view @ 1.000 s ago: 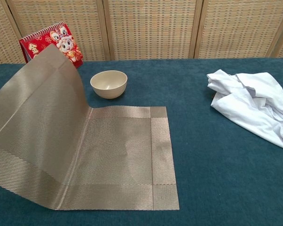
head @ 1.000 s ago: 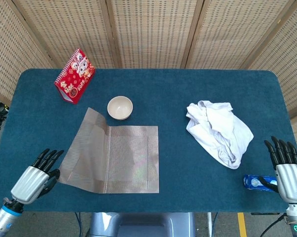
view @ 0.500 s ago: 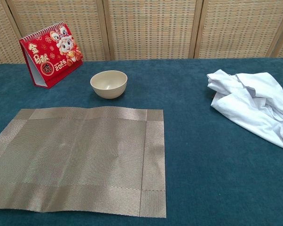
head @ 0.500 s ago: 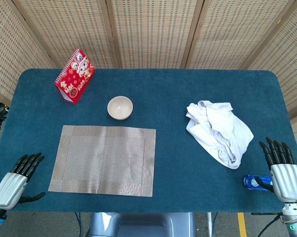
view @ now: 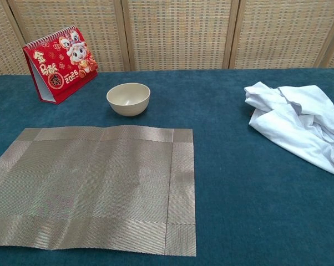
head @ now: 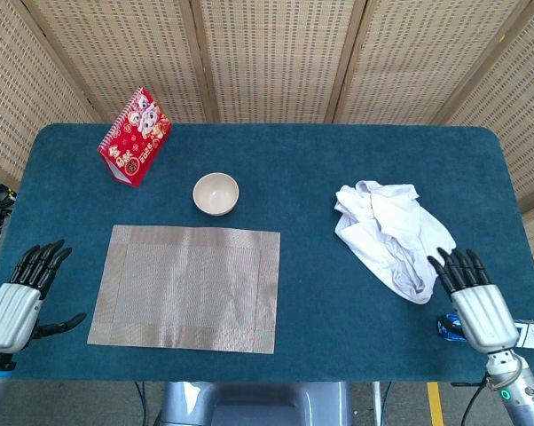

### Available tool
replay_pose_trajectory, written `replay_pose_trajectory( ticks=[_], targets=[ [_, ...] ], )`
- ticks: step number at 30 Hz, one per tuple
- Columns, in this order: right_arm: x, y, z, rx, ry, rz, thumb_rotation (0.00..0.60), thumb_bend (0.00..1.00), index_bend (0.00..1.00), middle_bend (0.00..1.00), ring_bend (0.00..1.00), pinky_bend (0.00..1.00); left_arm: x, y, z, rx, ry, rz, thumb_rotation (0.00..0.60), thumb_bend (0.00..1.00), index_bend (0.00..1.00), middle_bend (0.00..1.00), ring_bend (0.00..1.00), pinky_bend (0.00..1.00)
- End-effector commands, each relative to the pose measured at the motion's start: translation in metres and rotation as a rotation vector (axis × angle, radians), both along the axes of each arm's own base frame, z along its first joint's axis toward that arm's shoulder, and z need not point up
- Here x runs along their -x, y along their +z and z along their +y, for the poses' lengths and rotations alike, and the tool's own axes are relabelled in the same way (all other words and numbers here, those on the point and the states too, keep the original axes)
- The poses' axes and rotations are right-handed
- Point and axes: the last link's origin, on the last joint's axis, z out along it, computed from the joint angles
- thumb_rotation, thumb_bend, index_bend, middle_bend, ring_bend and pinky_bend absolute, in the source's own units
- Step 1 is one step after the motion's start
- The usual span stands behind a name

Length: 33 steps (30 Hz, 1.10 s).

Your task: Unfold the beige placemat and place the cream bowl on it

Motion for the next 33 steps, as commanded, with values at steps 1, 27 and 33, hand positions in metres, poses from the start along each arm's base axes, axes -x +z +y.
replay_pose_trajectory(
  ticks=[1, 27, 33],
  targets=[
    [-0.012, -0.011, -0.01, -0.092, 0.098, 0.094, 0.6, 0.0, 0.06, 0.11, 0.01, 0.0, -0.025, 0.007, 0.019, -0.045, 0.024, 0.04, 0.561, 0.0, 0.0, 0.0, 0.0, 0.0],
    [-0.154, -0.161, -0.024, -0.723, 0.542, 0.161, 0.6, 0.15, 0.34, 0.0, 0.0, 0.0, -0.022, -0.001, 0.037, -0.019, 0.082, 0.061, 0.6, 0.0, 0.0, 0.0, 0.0, 0.0],
    [-0.169, -0.184, -0.027, -0.755, 0.568, 0.171, 0.6, 0.22, 0.34, 0.0, 0.0, 0.0, -0.02, 0.0, 0.039, -0.018, 0.085, 0.07, 0.6, 0.0, 0.0, 0.0, 0.0, 0.0]
  ],
)
